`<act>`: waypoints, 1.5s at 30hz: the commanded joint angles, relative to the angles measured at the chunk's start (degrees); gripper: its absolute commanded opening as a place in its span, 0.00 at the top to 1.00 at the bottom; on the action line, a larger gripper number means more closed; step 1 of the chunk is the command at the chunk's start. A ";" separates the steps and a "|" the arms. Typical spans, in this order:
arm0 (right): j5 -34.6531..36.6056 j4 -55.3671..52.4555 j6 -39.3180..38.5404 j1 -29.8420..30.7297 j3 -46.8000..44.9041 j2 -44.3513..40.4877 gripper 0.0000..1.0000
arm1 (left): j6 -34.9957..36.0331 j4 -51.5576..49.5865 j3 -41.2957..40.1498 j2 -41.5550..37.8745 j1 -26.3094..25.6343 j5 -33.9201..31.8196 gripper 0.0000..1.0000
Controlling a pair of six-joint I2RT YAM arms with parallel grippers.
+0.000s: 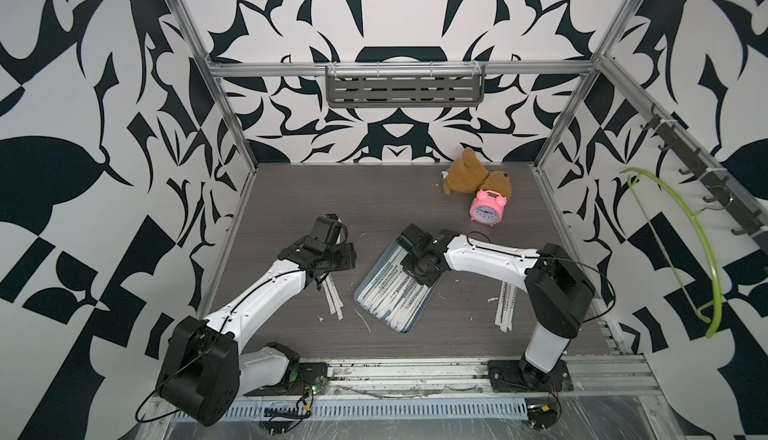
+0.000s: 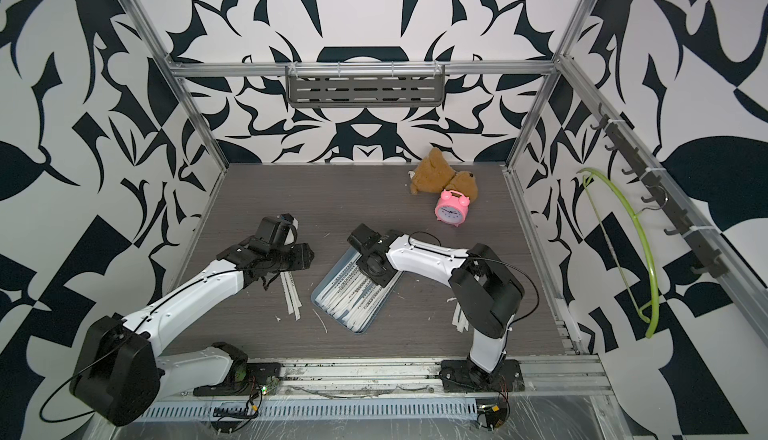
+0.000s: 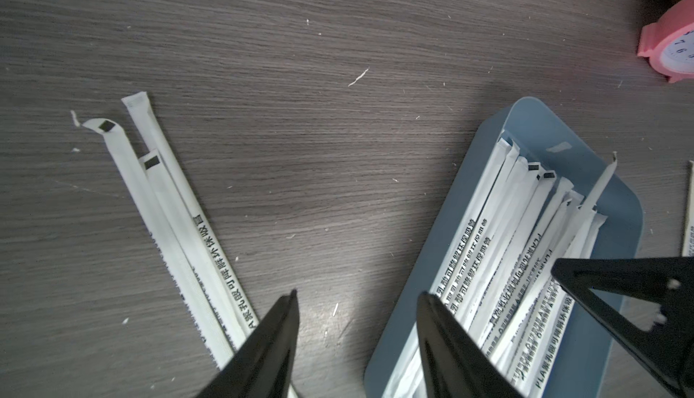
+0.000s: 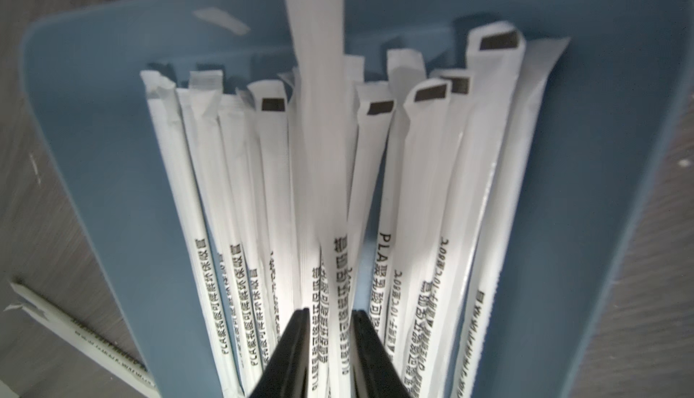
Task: Put the straws into the storage box
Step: Place the straw in the storage box.
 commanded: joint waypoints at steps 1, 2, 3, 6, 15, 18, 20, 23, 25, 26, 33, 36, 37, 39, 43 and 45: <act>0.79 -2.68 -0.12 0.29 1.60 -2.93 0.71 | -0.22 -3.02 1.66 -1.26 0.44 -1.90 0.43; 0.96 -2.78 -0.25 0.26 1.69 -3.33 0.71 | -0.86 -3.98 1.85 -1.22 0.74 -3.47 0.43; 1.08 -3.10 -0.68 0.29 1.92 -3.66 0.71 | -1.90 -5.49 2.13 -0.85 1.62 -4.82 0.44; 4.25 -4.59 -3.60 -0.04 2.63 -4.60 0.71 | -3.55 -9.40 2.37 0.78 4.93 -4.83 0.44; 7.48 -12.15 -17.82 -3.57 10.34 2.48 0.74 | -5.23 -7.16 0.25 -0.77 5.21 -0.50 0.44; 10.24 -14.83 -18.32 -3.66 11.99 3.85 0.72 | -5.16 -6.27 0.25 -0.63 5.21 0.29 0.44; 10.68 -15.75 -18.29 -3.67 12.41 4.43 0.70 | -4.90 -5.83 0.19 -0.42 5.21 0.61 0.44; 10.86 -15.24 -18.60 -3.88 12.59 5.21 0.69 | -4.72 -5.02 0.00 0.12 5.21 1.14 0.44; 10.73 -15.01 -18.78 -4.24 13.15 6.05 0.69 | -4.66 -4.52 -0.01 0.56 5.21 1.78 0.44; 10.56 -14.83 -19.08 -4.40 13.41 6.40 0.69 | -4.56 -4.47 -0.01 0.71 5.21 1.92 0.44; 9.16 -13.63 -19.16 -5.16 12.76 7.51 0.81 | -4.02 -3.75 -0.03 1.24 5.28 2.11 0.44; 6.45 -12.17 -18.00 -4.99 11.18 7.49 0.86 | -4.14 -3.48 -0.01 1.46 5.21 2.37 0.44; 5.50 -11.62 -17.23 -4.86 10.70 7.22 0.87 | -4.19 -3.48 0.08 1.46 5.21 2.45 0.44; 3.88 -10.70 -15.77 -4.16 9.89 6.29 0.89 | -4.13 -3.50 0.17 1.37 5.21 2.46 0.44; 2.17 -9.68 -12.90 -2.72 8.67 4.51 0.92 | -3.85 -3.55 -0.08 1.03 5.21 2.37 0.44; 2.02 -8.67 -12.04 -2.70 7.68 4.04 0.92 | -3.92 -3.50 -0.19 1.15 5.21 2.45 0.44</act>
